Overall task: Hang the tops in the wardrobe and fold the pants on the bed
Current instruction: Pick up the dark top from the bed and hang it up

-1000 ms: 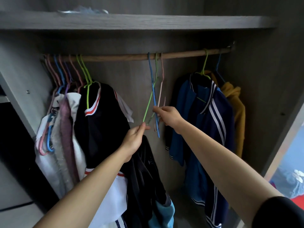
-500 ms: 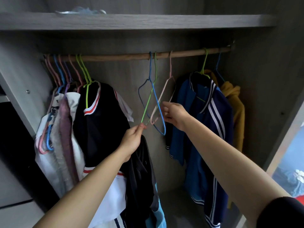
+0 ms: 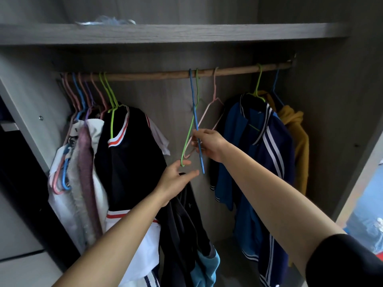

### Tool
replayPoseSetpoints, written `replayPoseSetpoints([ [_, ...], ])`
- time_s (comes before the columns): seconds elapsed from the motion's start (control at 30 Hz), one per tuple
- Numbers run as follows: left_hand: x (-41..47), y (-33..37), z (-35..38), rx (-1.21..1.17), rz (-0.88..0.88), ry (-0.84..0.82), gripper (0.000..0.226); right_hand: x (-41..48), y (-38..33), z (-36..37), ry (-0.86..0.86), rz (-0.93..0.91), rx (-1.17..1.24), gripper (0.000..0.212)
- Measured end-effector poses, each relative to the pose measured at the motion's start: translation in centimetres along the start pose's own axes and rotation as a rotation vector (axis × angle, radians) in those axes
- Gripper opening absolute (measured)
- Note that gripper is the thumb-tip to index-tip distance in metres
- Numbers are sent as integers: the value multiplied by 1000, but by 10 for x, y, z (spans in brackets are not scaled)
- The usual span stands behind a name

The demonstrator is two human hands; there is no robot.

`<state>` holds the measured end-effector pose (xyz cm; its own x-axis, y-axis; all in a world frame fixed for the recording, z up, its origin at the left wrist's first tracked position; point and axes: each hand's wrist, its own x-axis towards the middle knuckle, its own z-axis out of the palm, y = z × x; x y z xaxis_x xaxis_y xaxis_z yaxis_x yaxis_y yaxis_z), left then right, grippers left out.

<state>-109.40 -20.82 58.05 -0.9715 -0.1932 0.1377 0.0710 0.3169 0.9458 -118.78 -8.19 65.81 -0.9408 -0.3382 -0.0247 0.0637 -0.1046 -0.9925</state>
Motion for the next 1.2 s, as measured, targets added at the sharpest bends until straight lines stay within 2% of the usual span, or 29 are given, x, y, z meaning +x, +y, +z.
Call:
replayPoseSetpoints([
  [0.07, -2, 3, 5, 37, -19, 12, 59, 1, 2, 1, -21, -13, 32, 9],
  [0.1, -3, 4, 8, 52, -24, 56, 60, 1, 2, 2, -23, -12, 60, 10],
  [0.23, 1, 3, 20, 125, 26, 229, 28, 3, 1, 2, 30, 26, 110, 25],
  [0.33, 0, 1, 23, 101, 84, 212, 9, 7, 0, 1, 94, 8, 19, 28],
  [0.4, -2, 3, 21, 67, 91, 218, 9, 8, -5, 5, 145, -11, 4, 24],
  [0.47, -2, 2, 15, 74, 121, 251, 19, 12, -9, 10, 233, -24, -34, 23],
  [0.53, 0, 1, 6, 113, 166, 301, 30, 16, -13, 6, 371, -76, -220, 26],
  [0.6, 2, 0, -3, 123, 152, 319, 31, 16, -16, -6, 527, -112, -358, 32],
  [0.7, -1, 1, -10, 125, 110, 281, 9, 2, -19, -30, 628, -202, -288, 35],
  [0.73, -3, 0, -9, 109, 93, 253, 9, -4, -19, -37, 631, -245, -285, 34],
  [0.87, -4, -19, 0, 116, 13, 132, 66, -51, 9, -51, 609, -420, -300, 26],
  [0.97, -5, -30, 13, 150, -59, 53, 99, -89, 65, -58, 572, -388, -302, 28],
  [1.07, -18, -34, 22, 205, -150, -64, 94, -113, 115, -68, 512, -230, -287, 22],
  [1.2, -38, -44, 24, 210, -165, -232, 70, -145, 149, -82, 596, -81, -413, 22],
])
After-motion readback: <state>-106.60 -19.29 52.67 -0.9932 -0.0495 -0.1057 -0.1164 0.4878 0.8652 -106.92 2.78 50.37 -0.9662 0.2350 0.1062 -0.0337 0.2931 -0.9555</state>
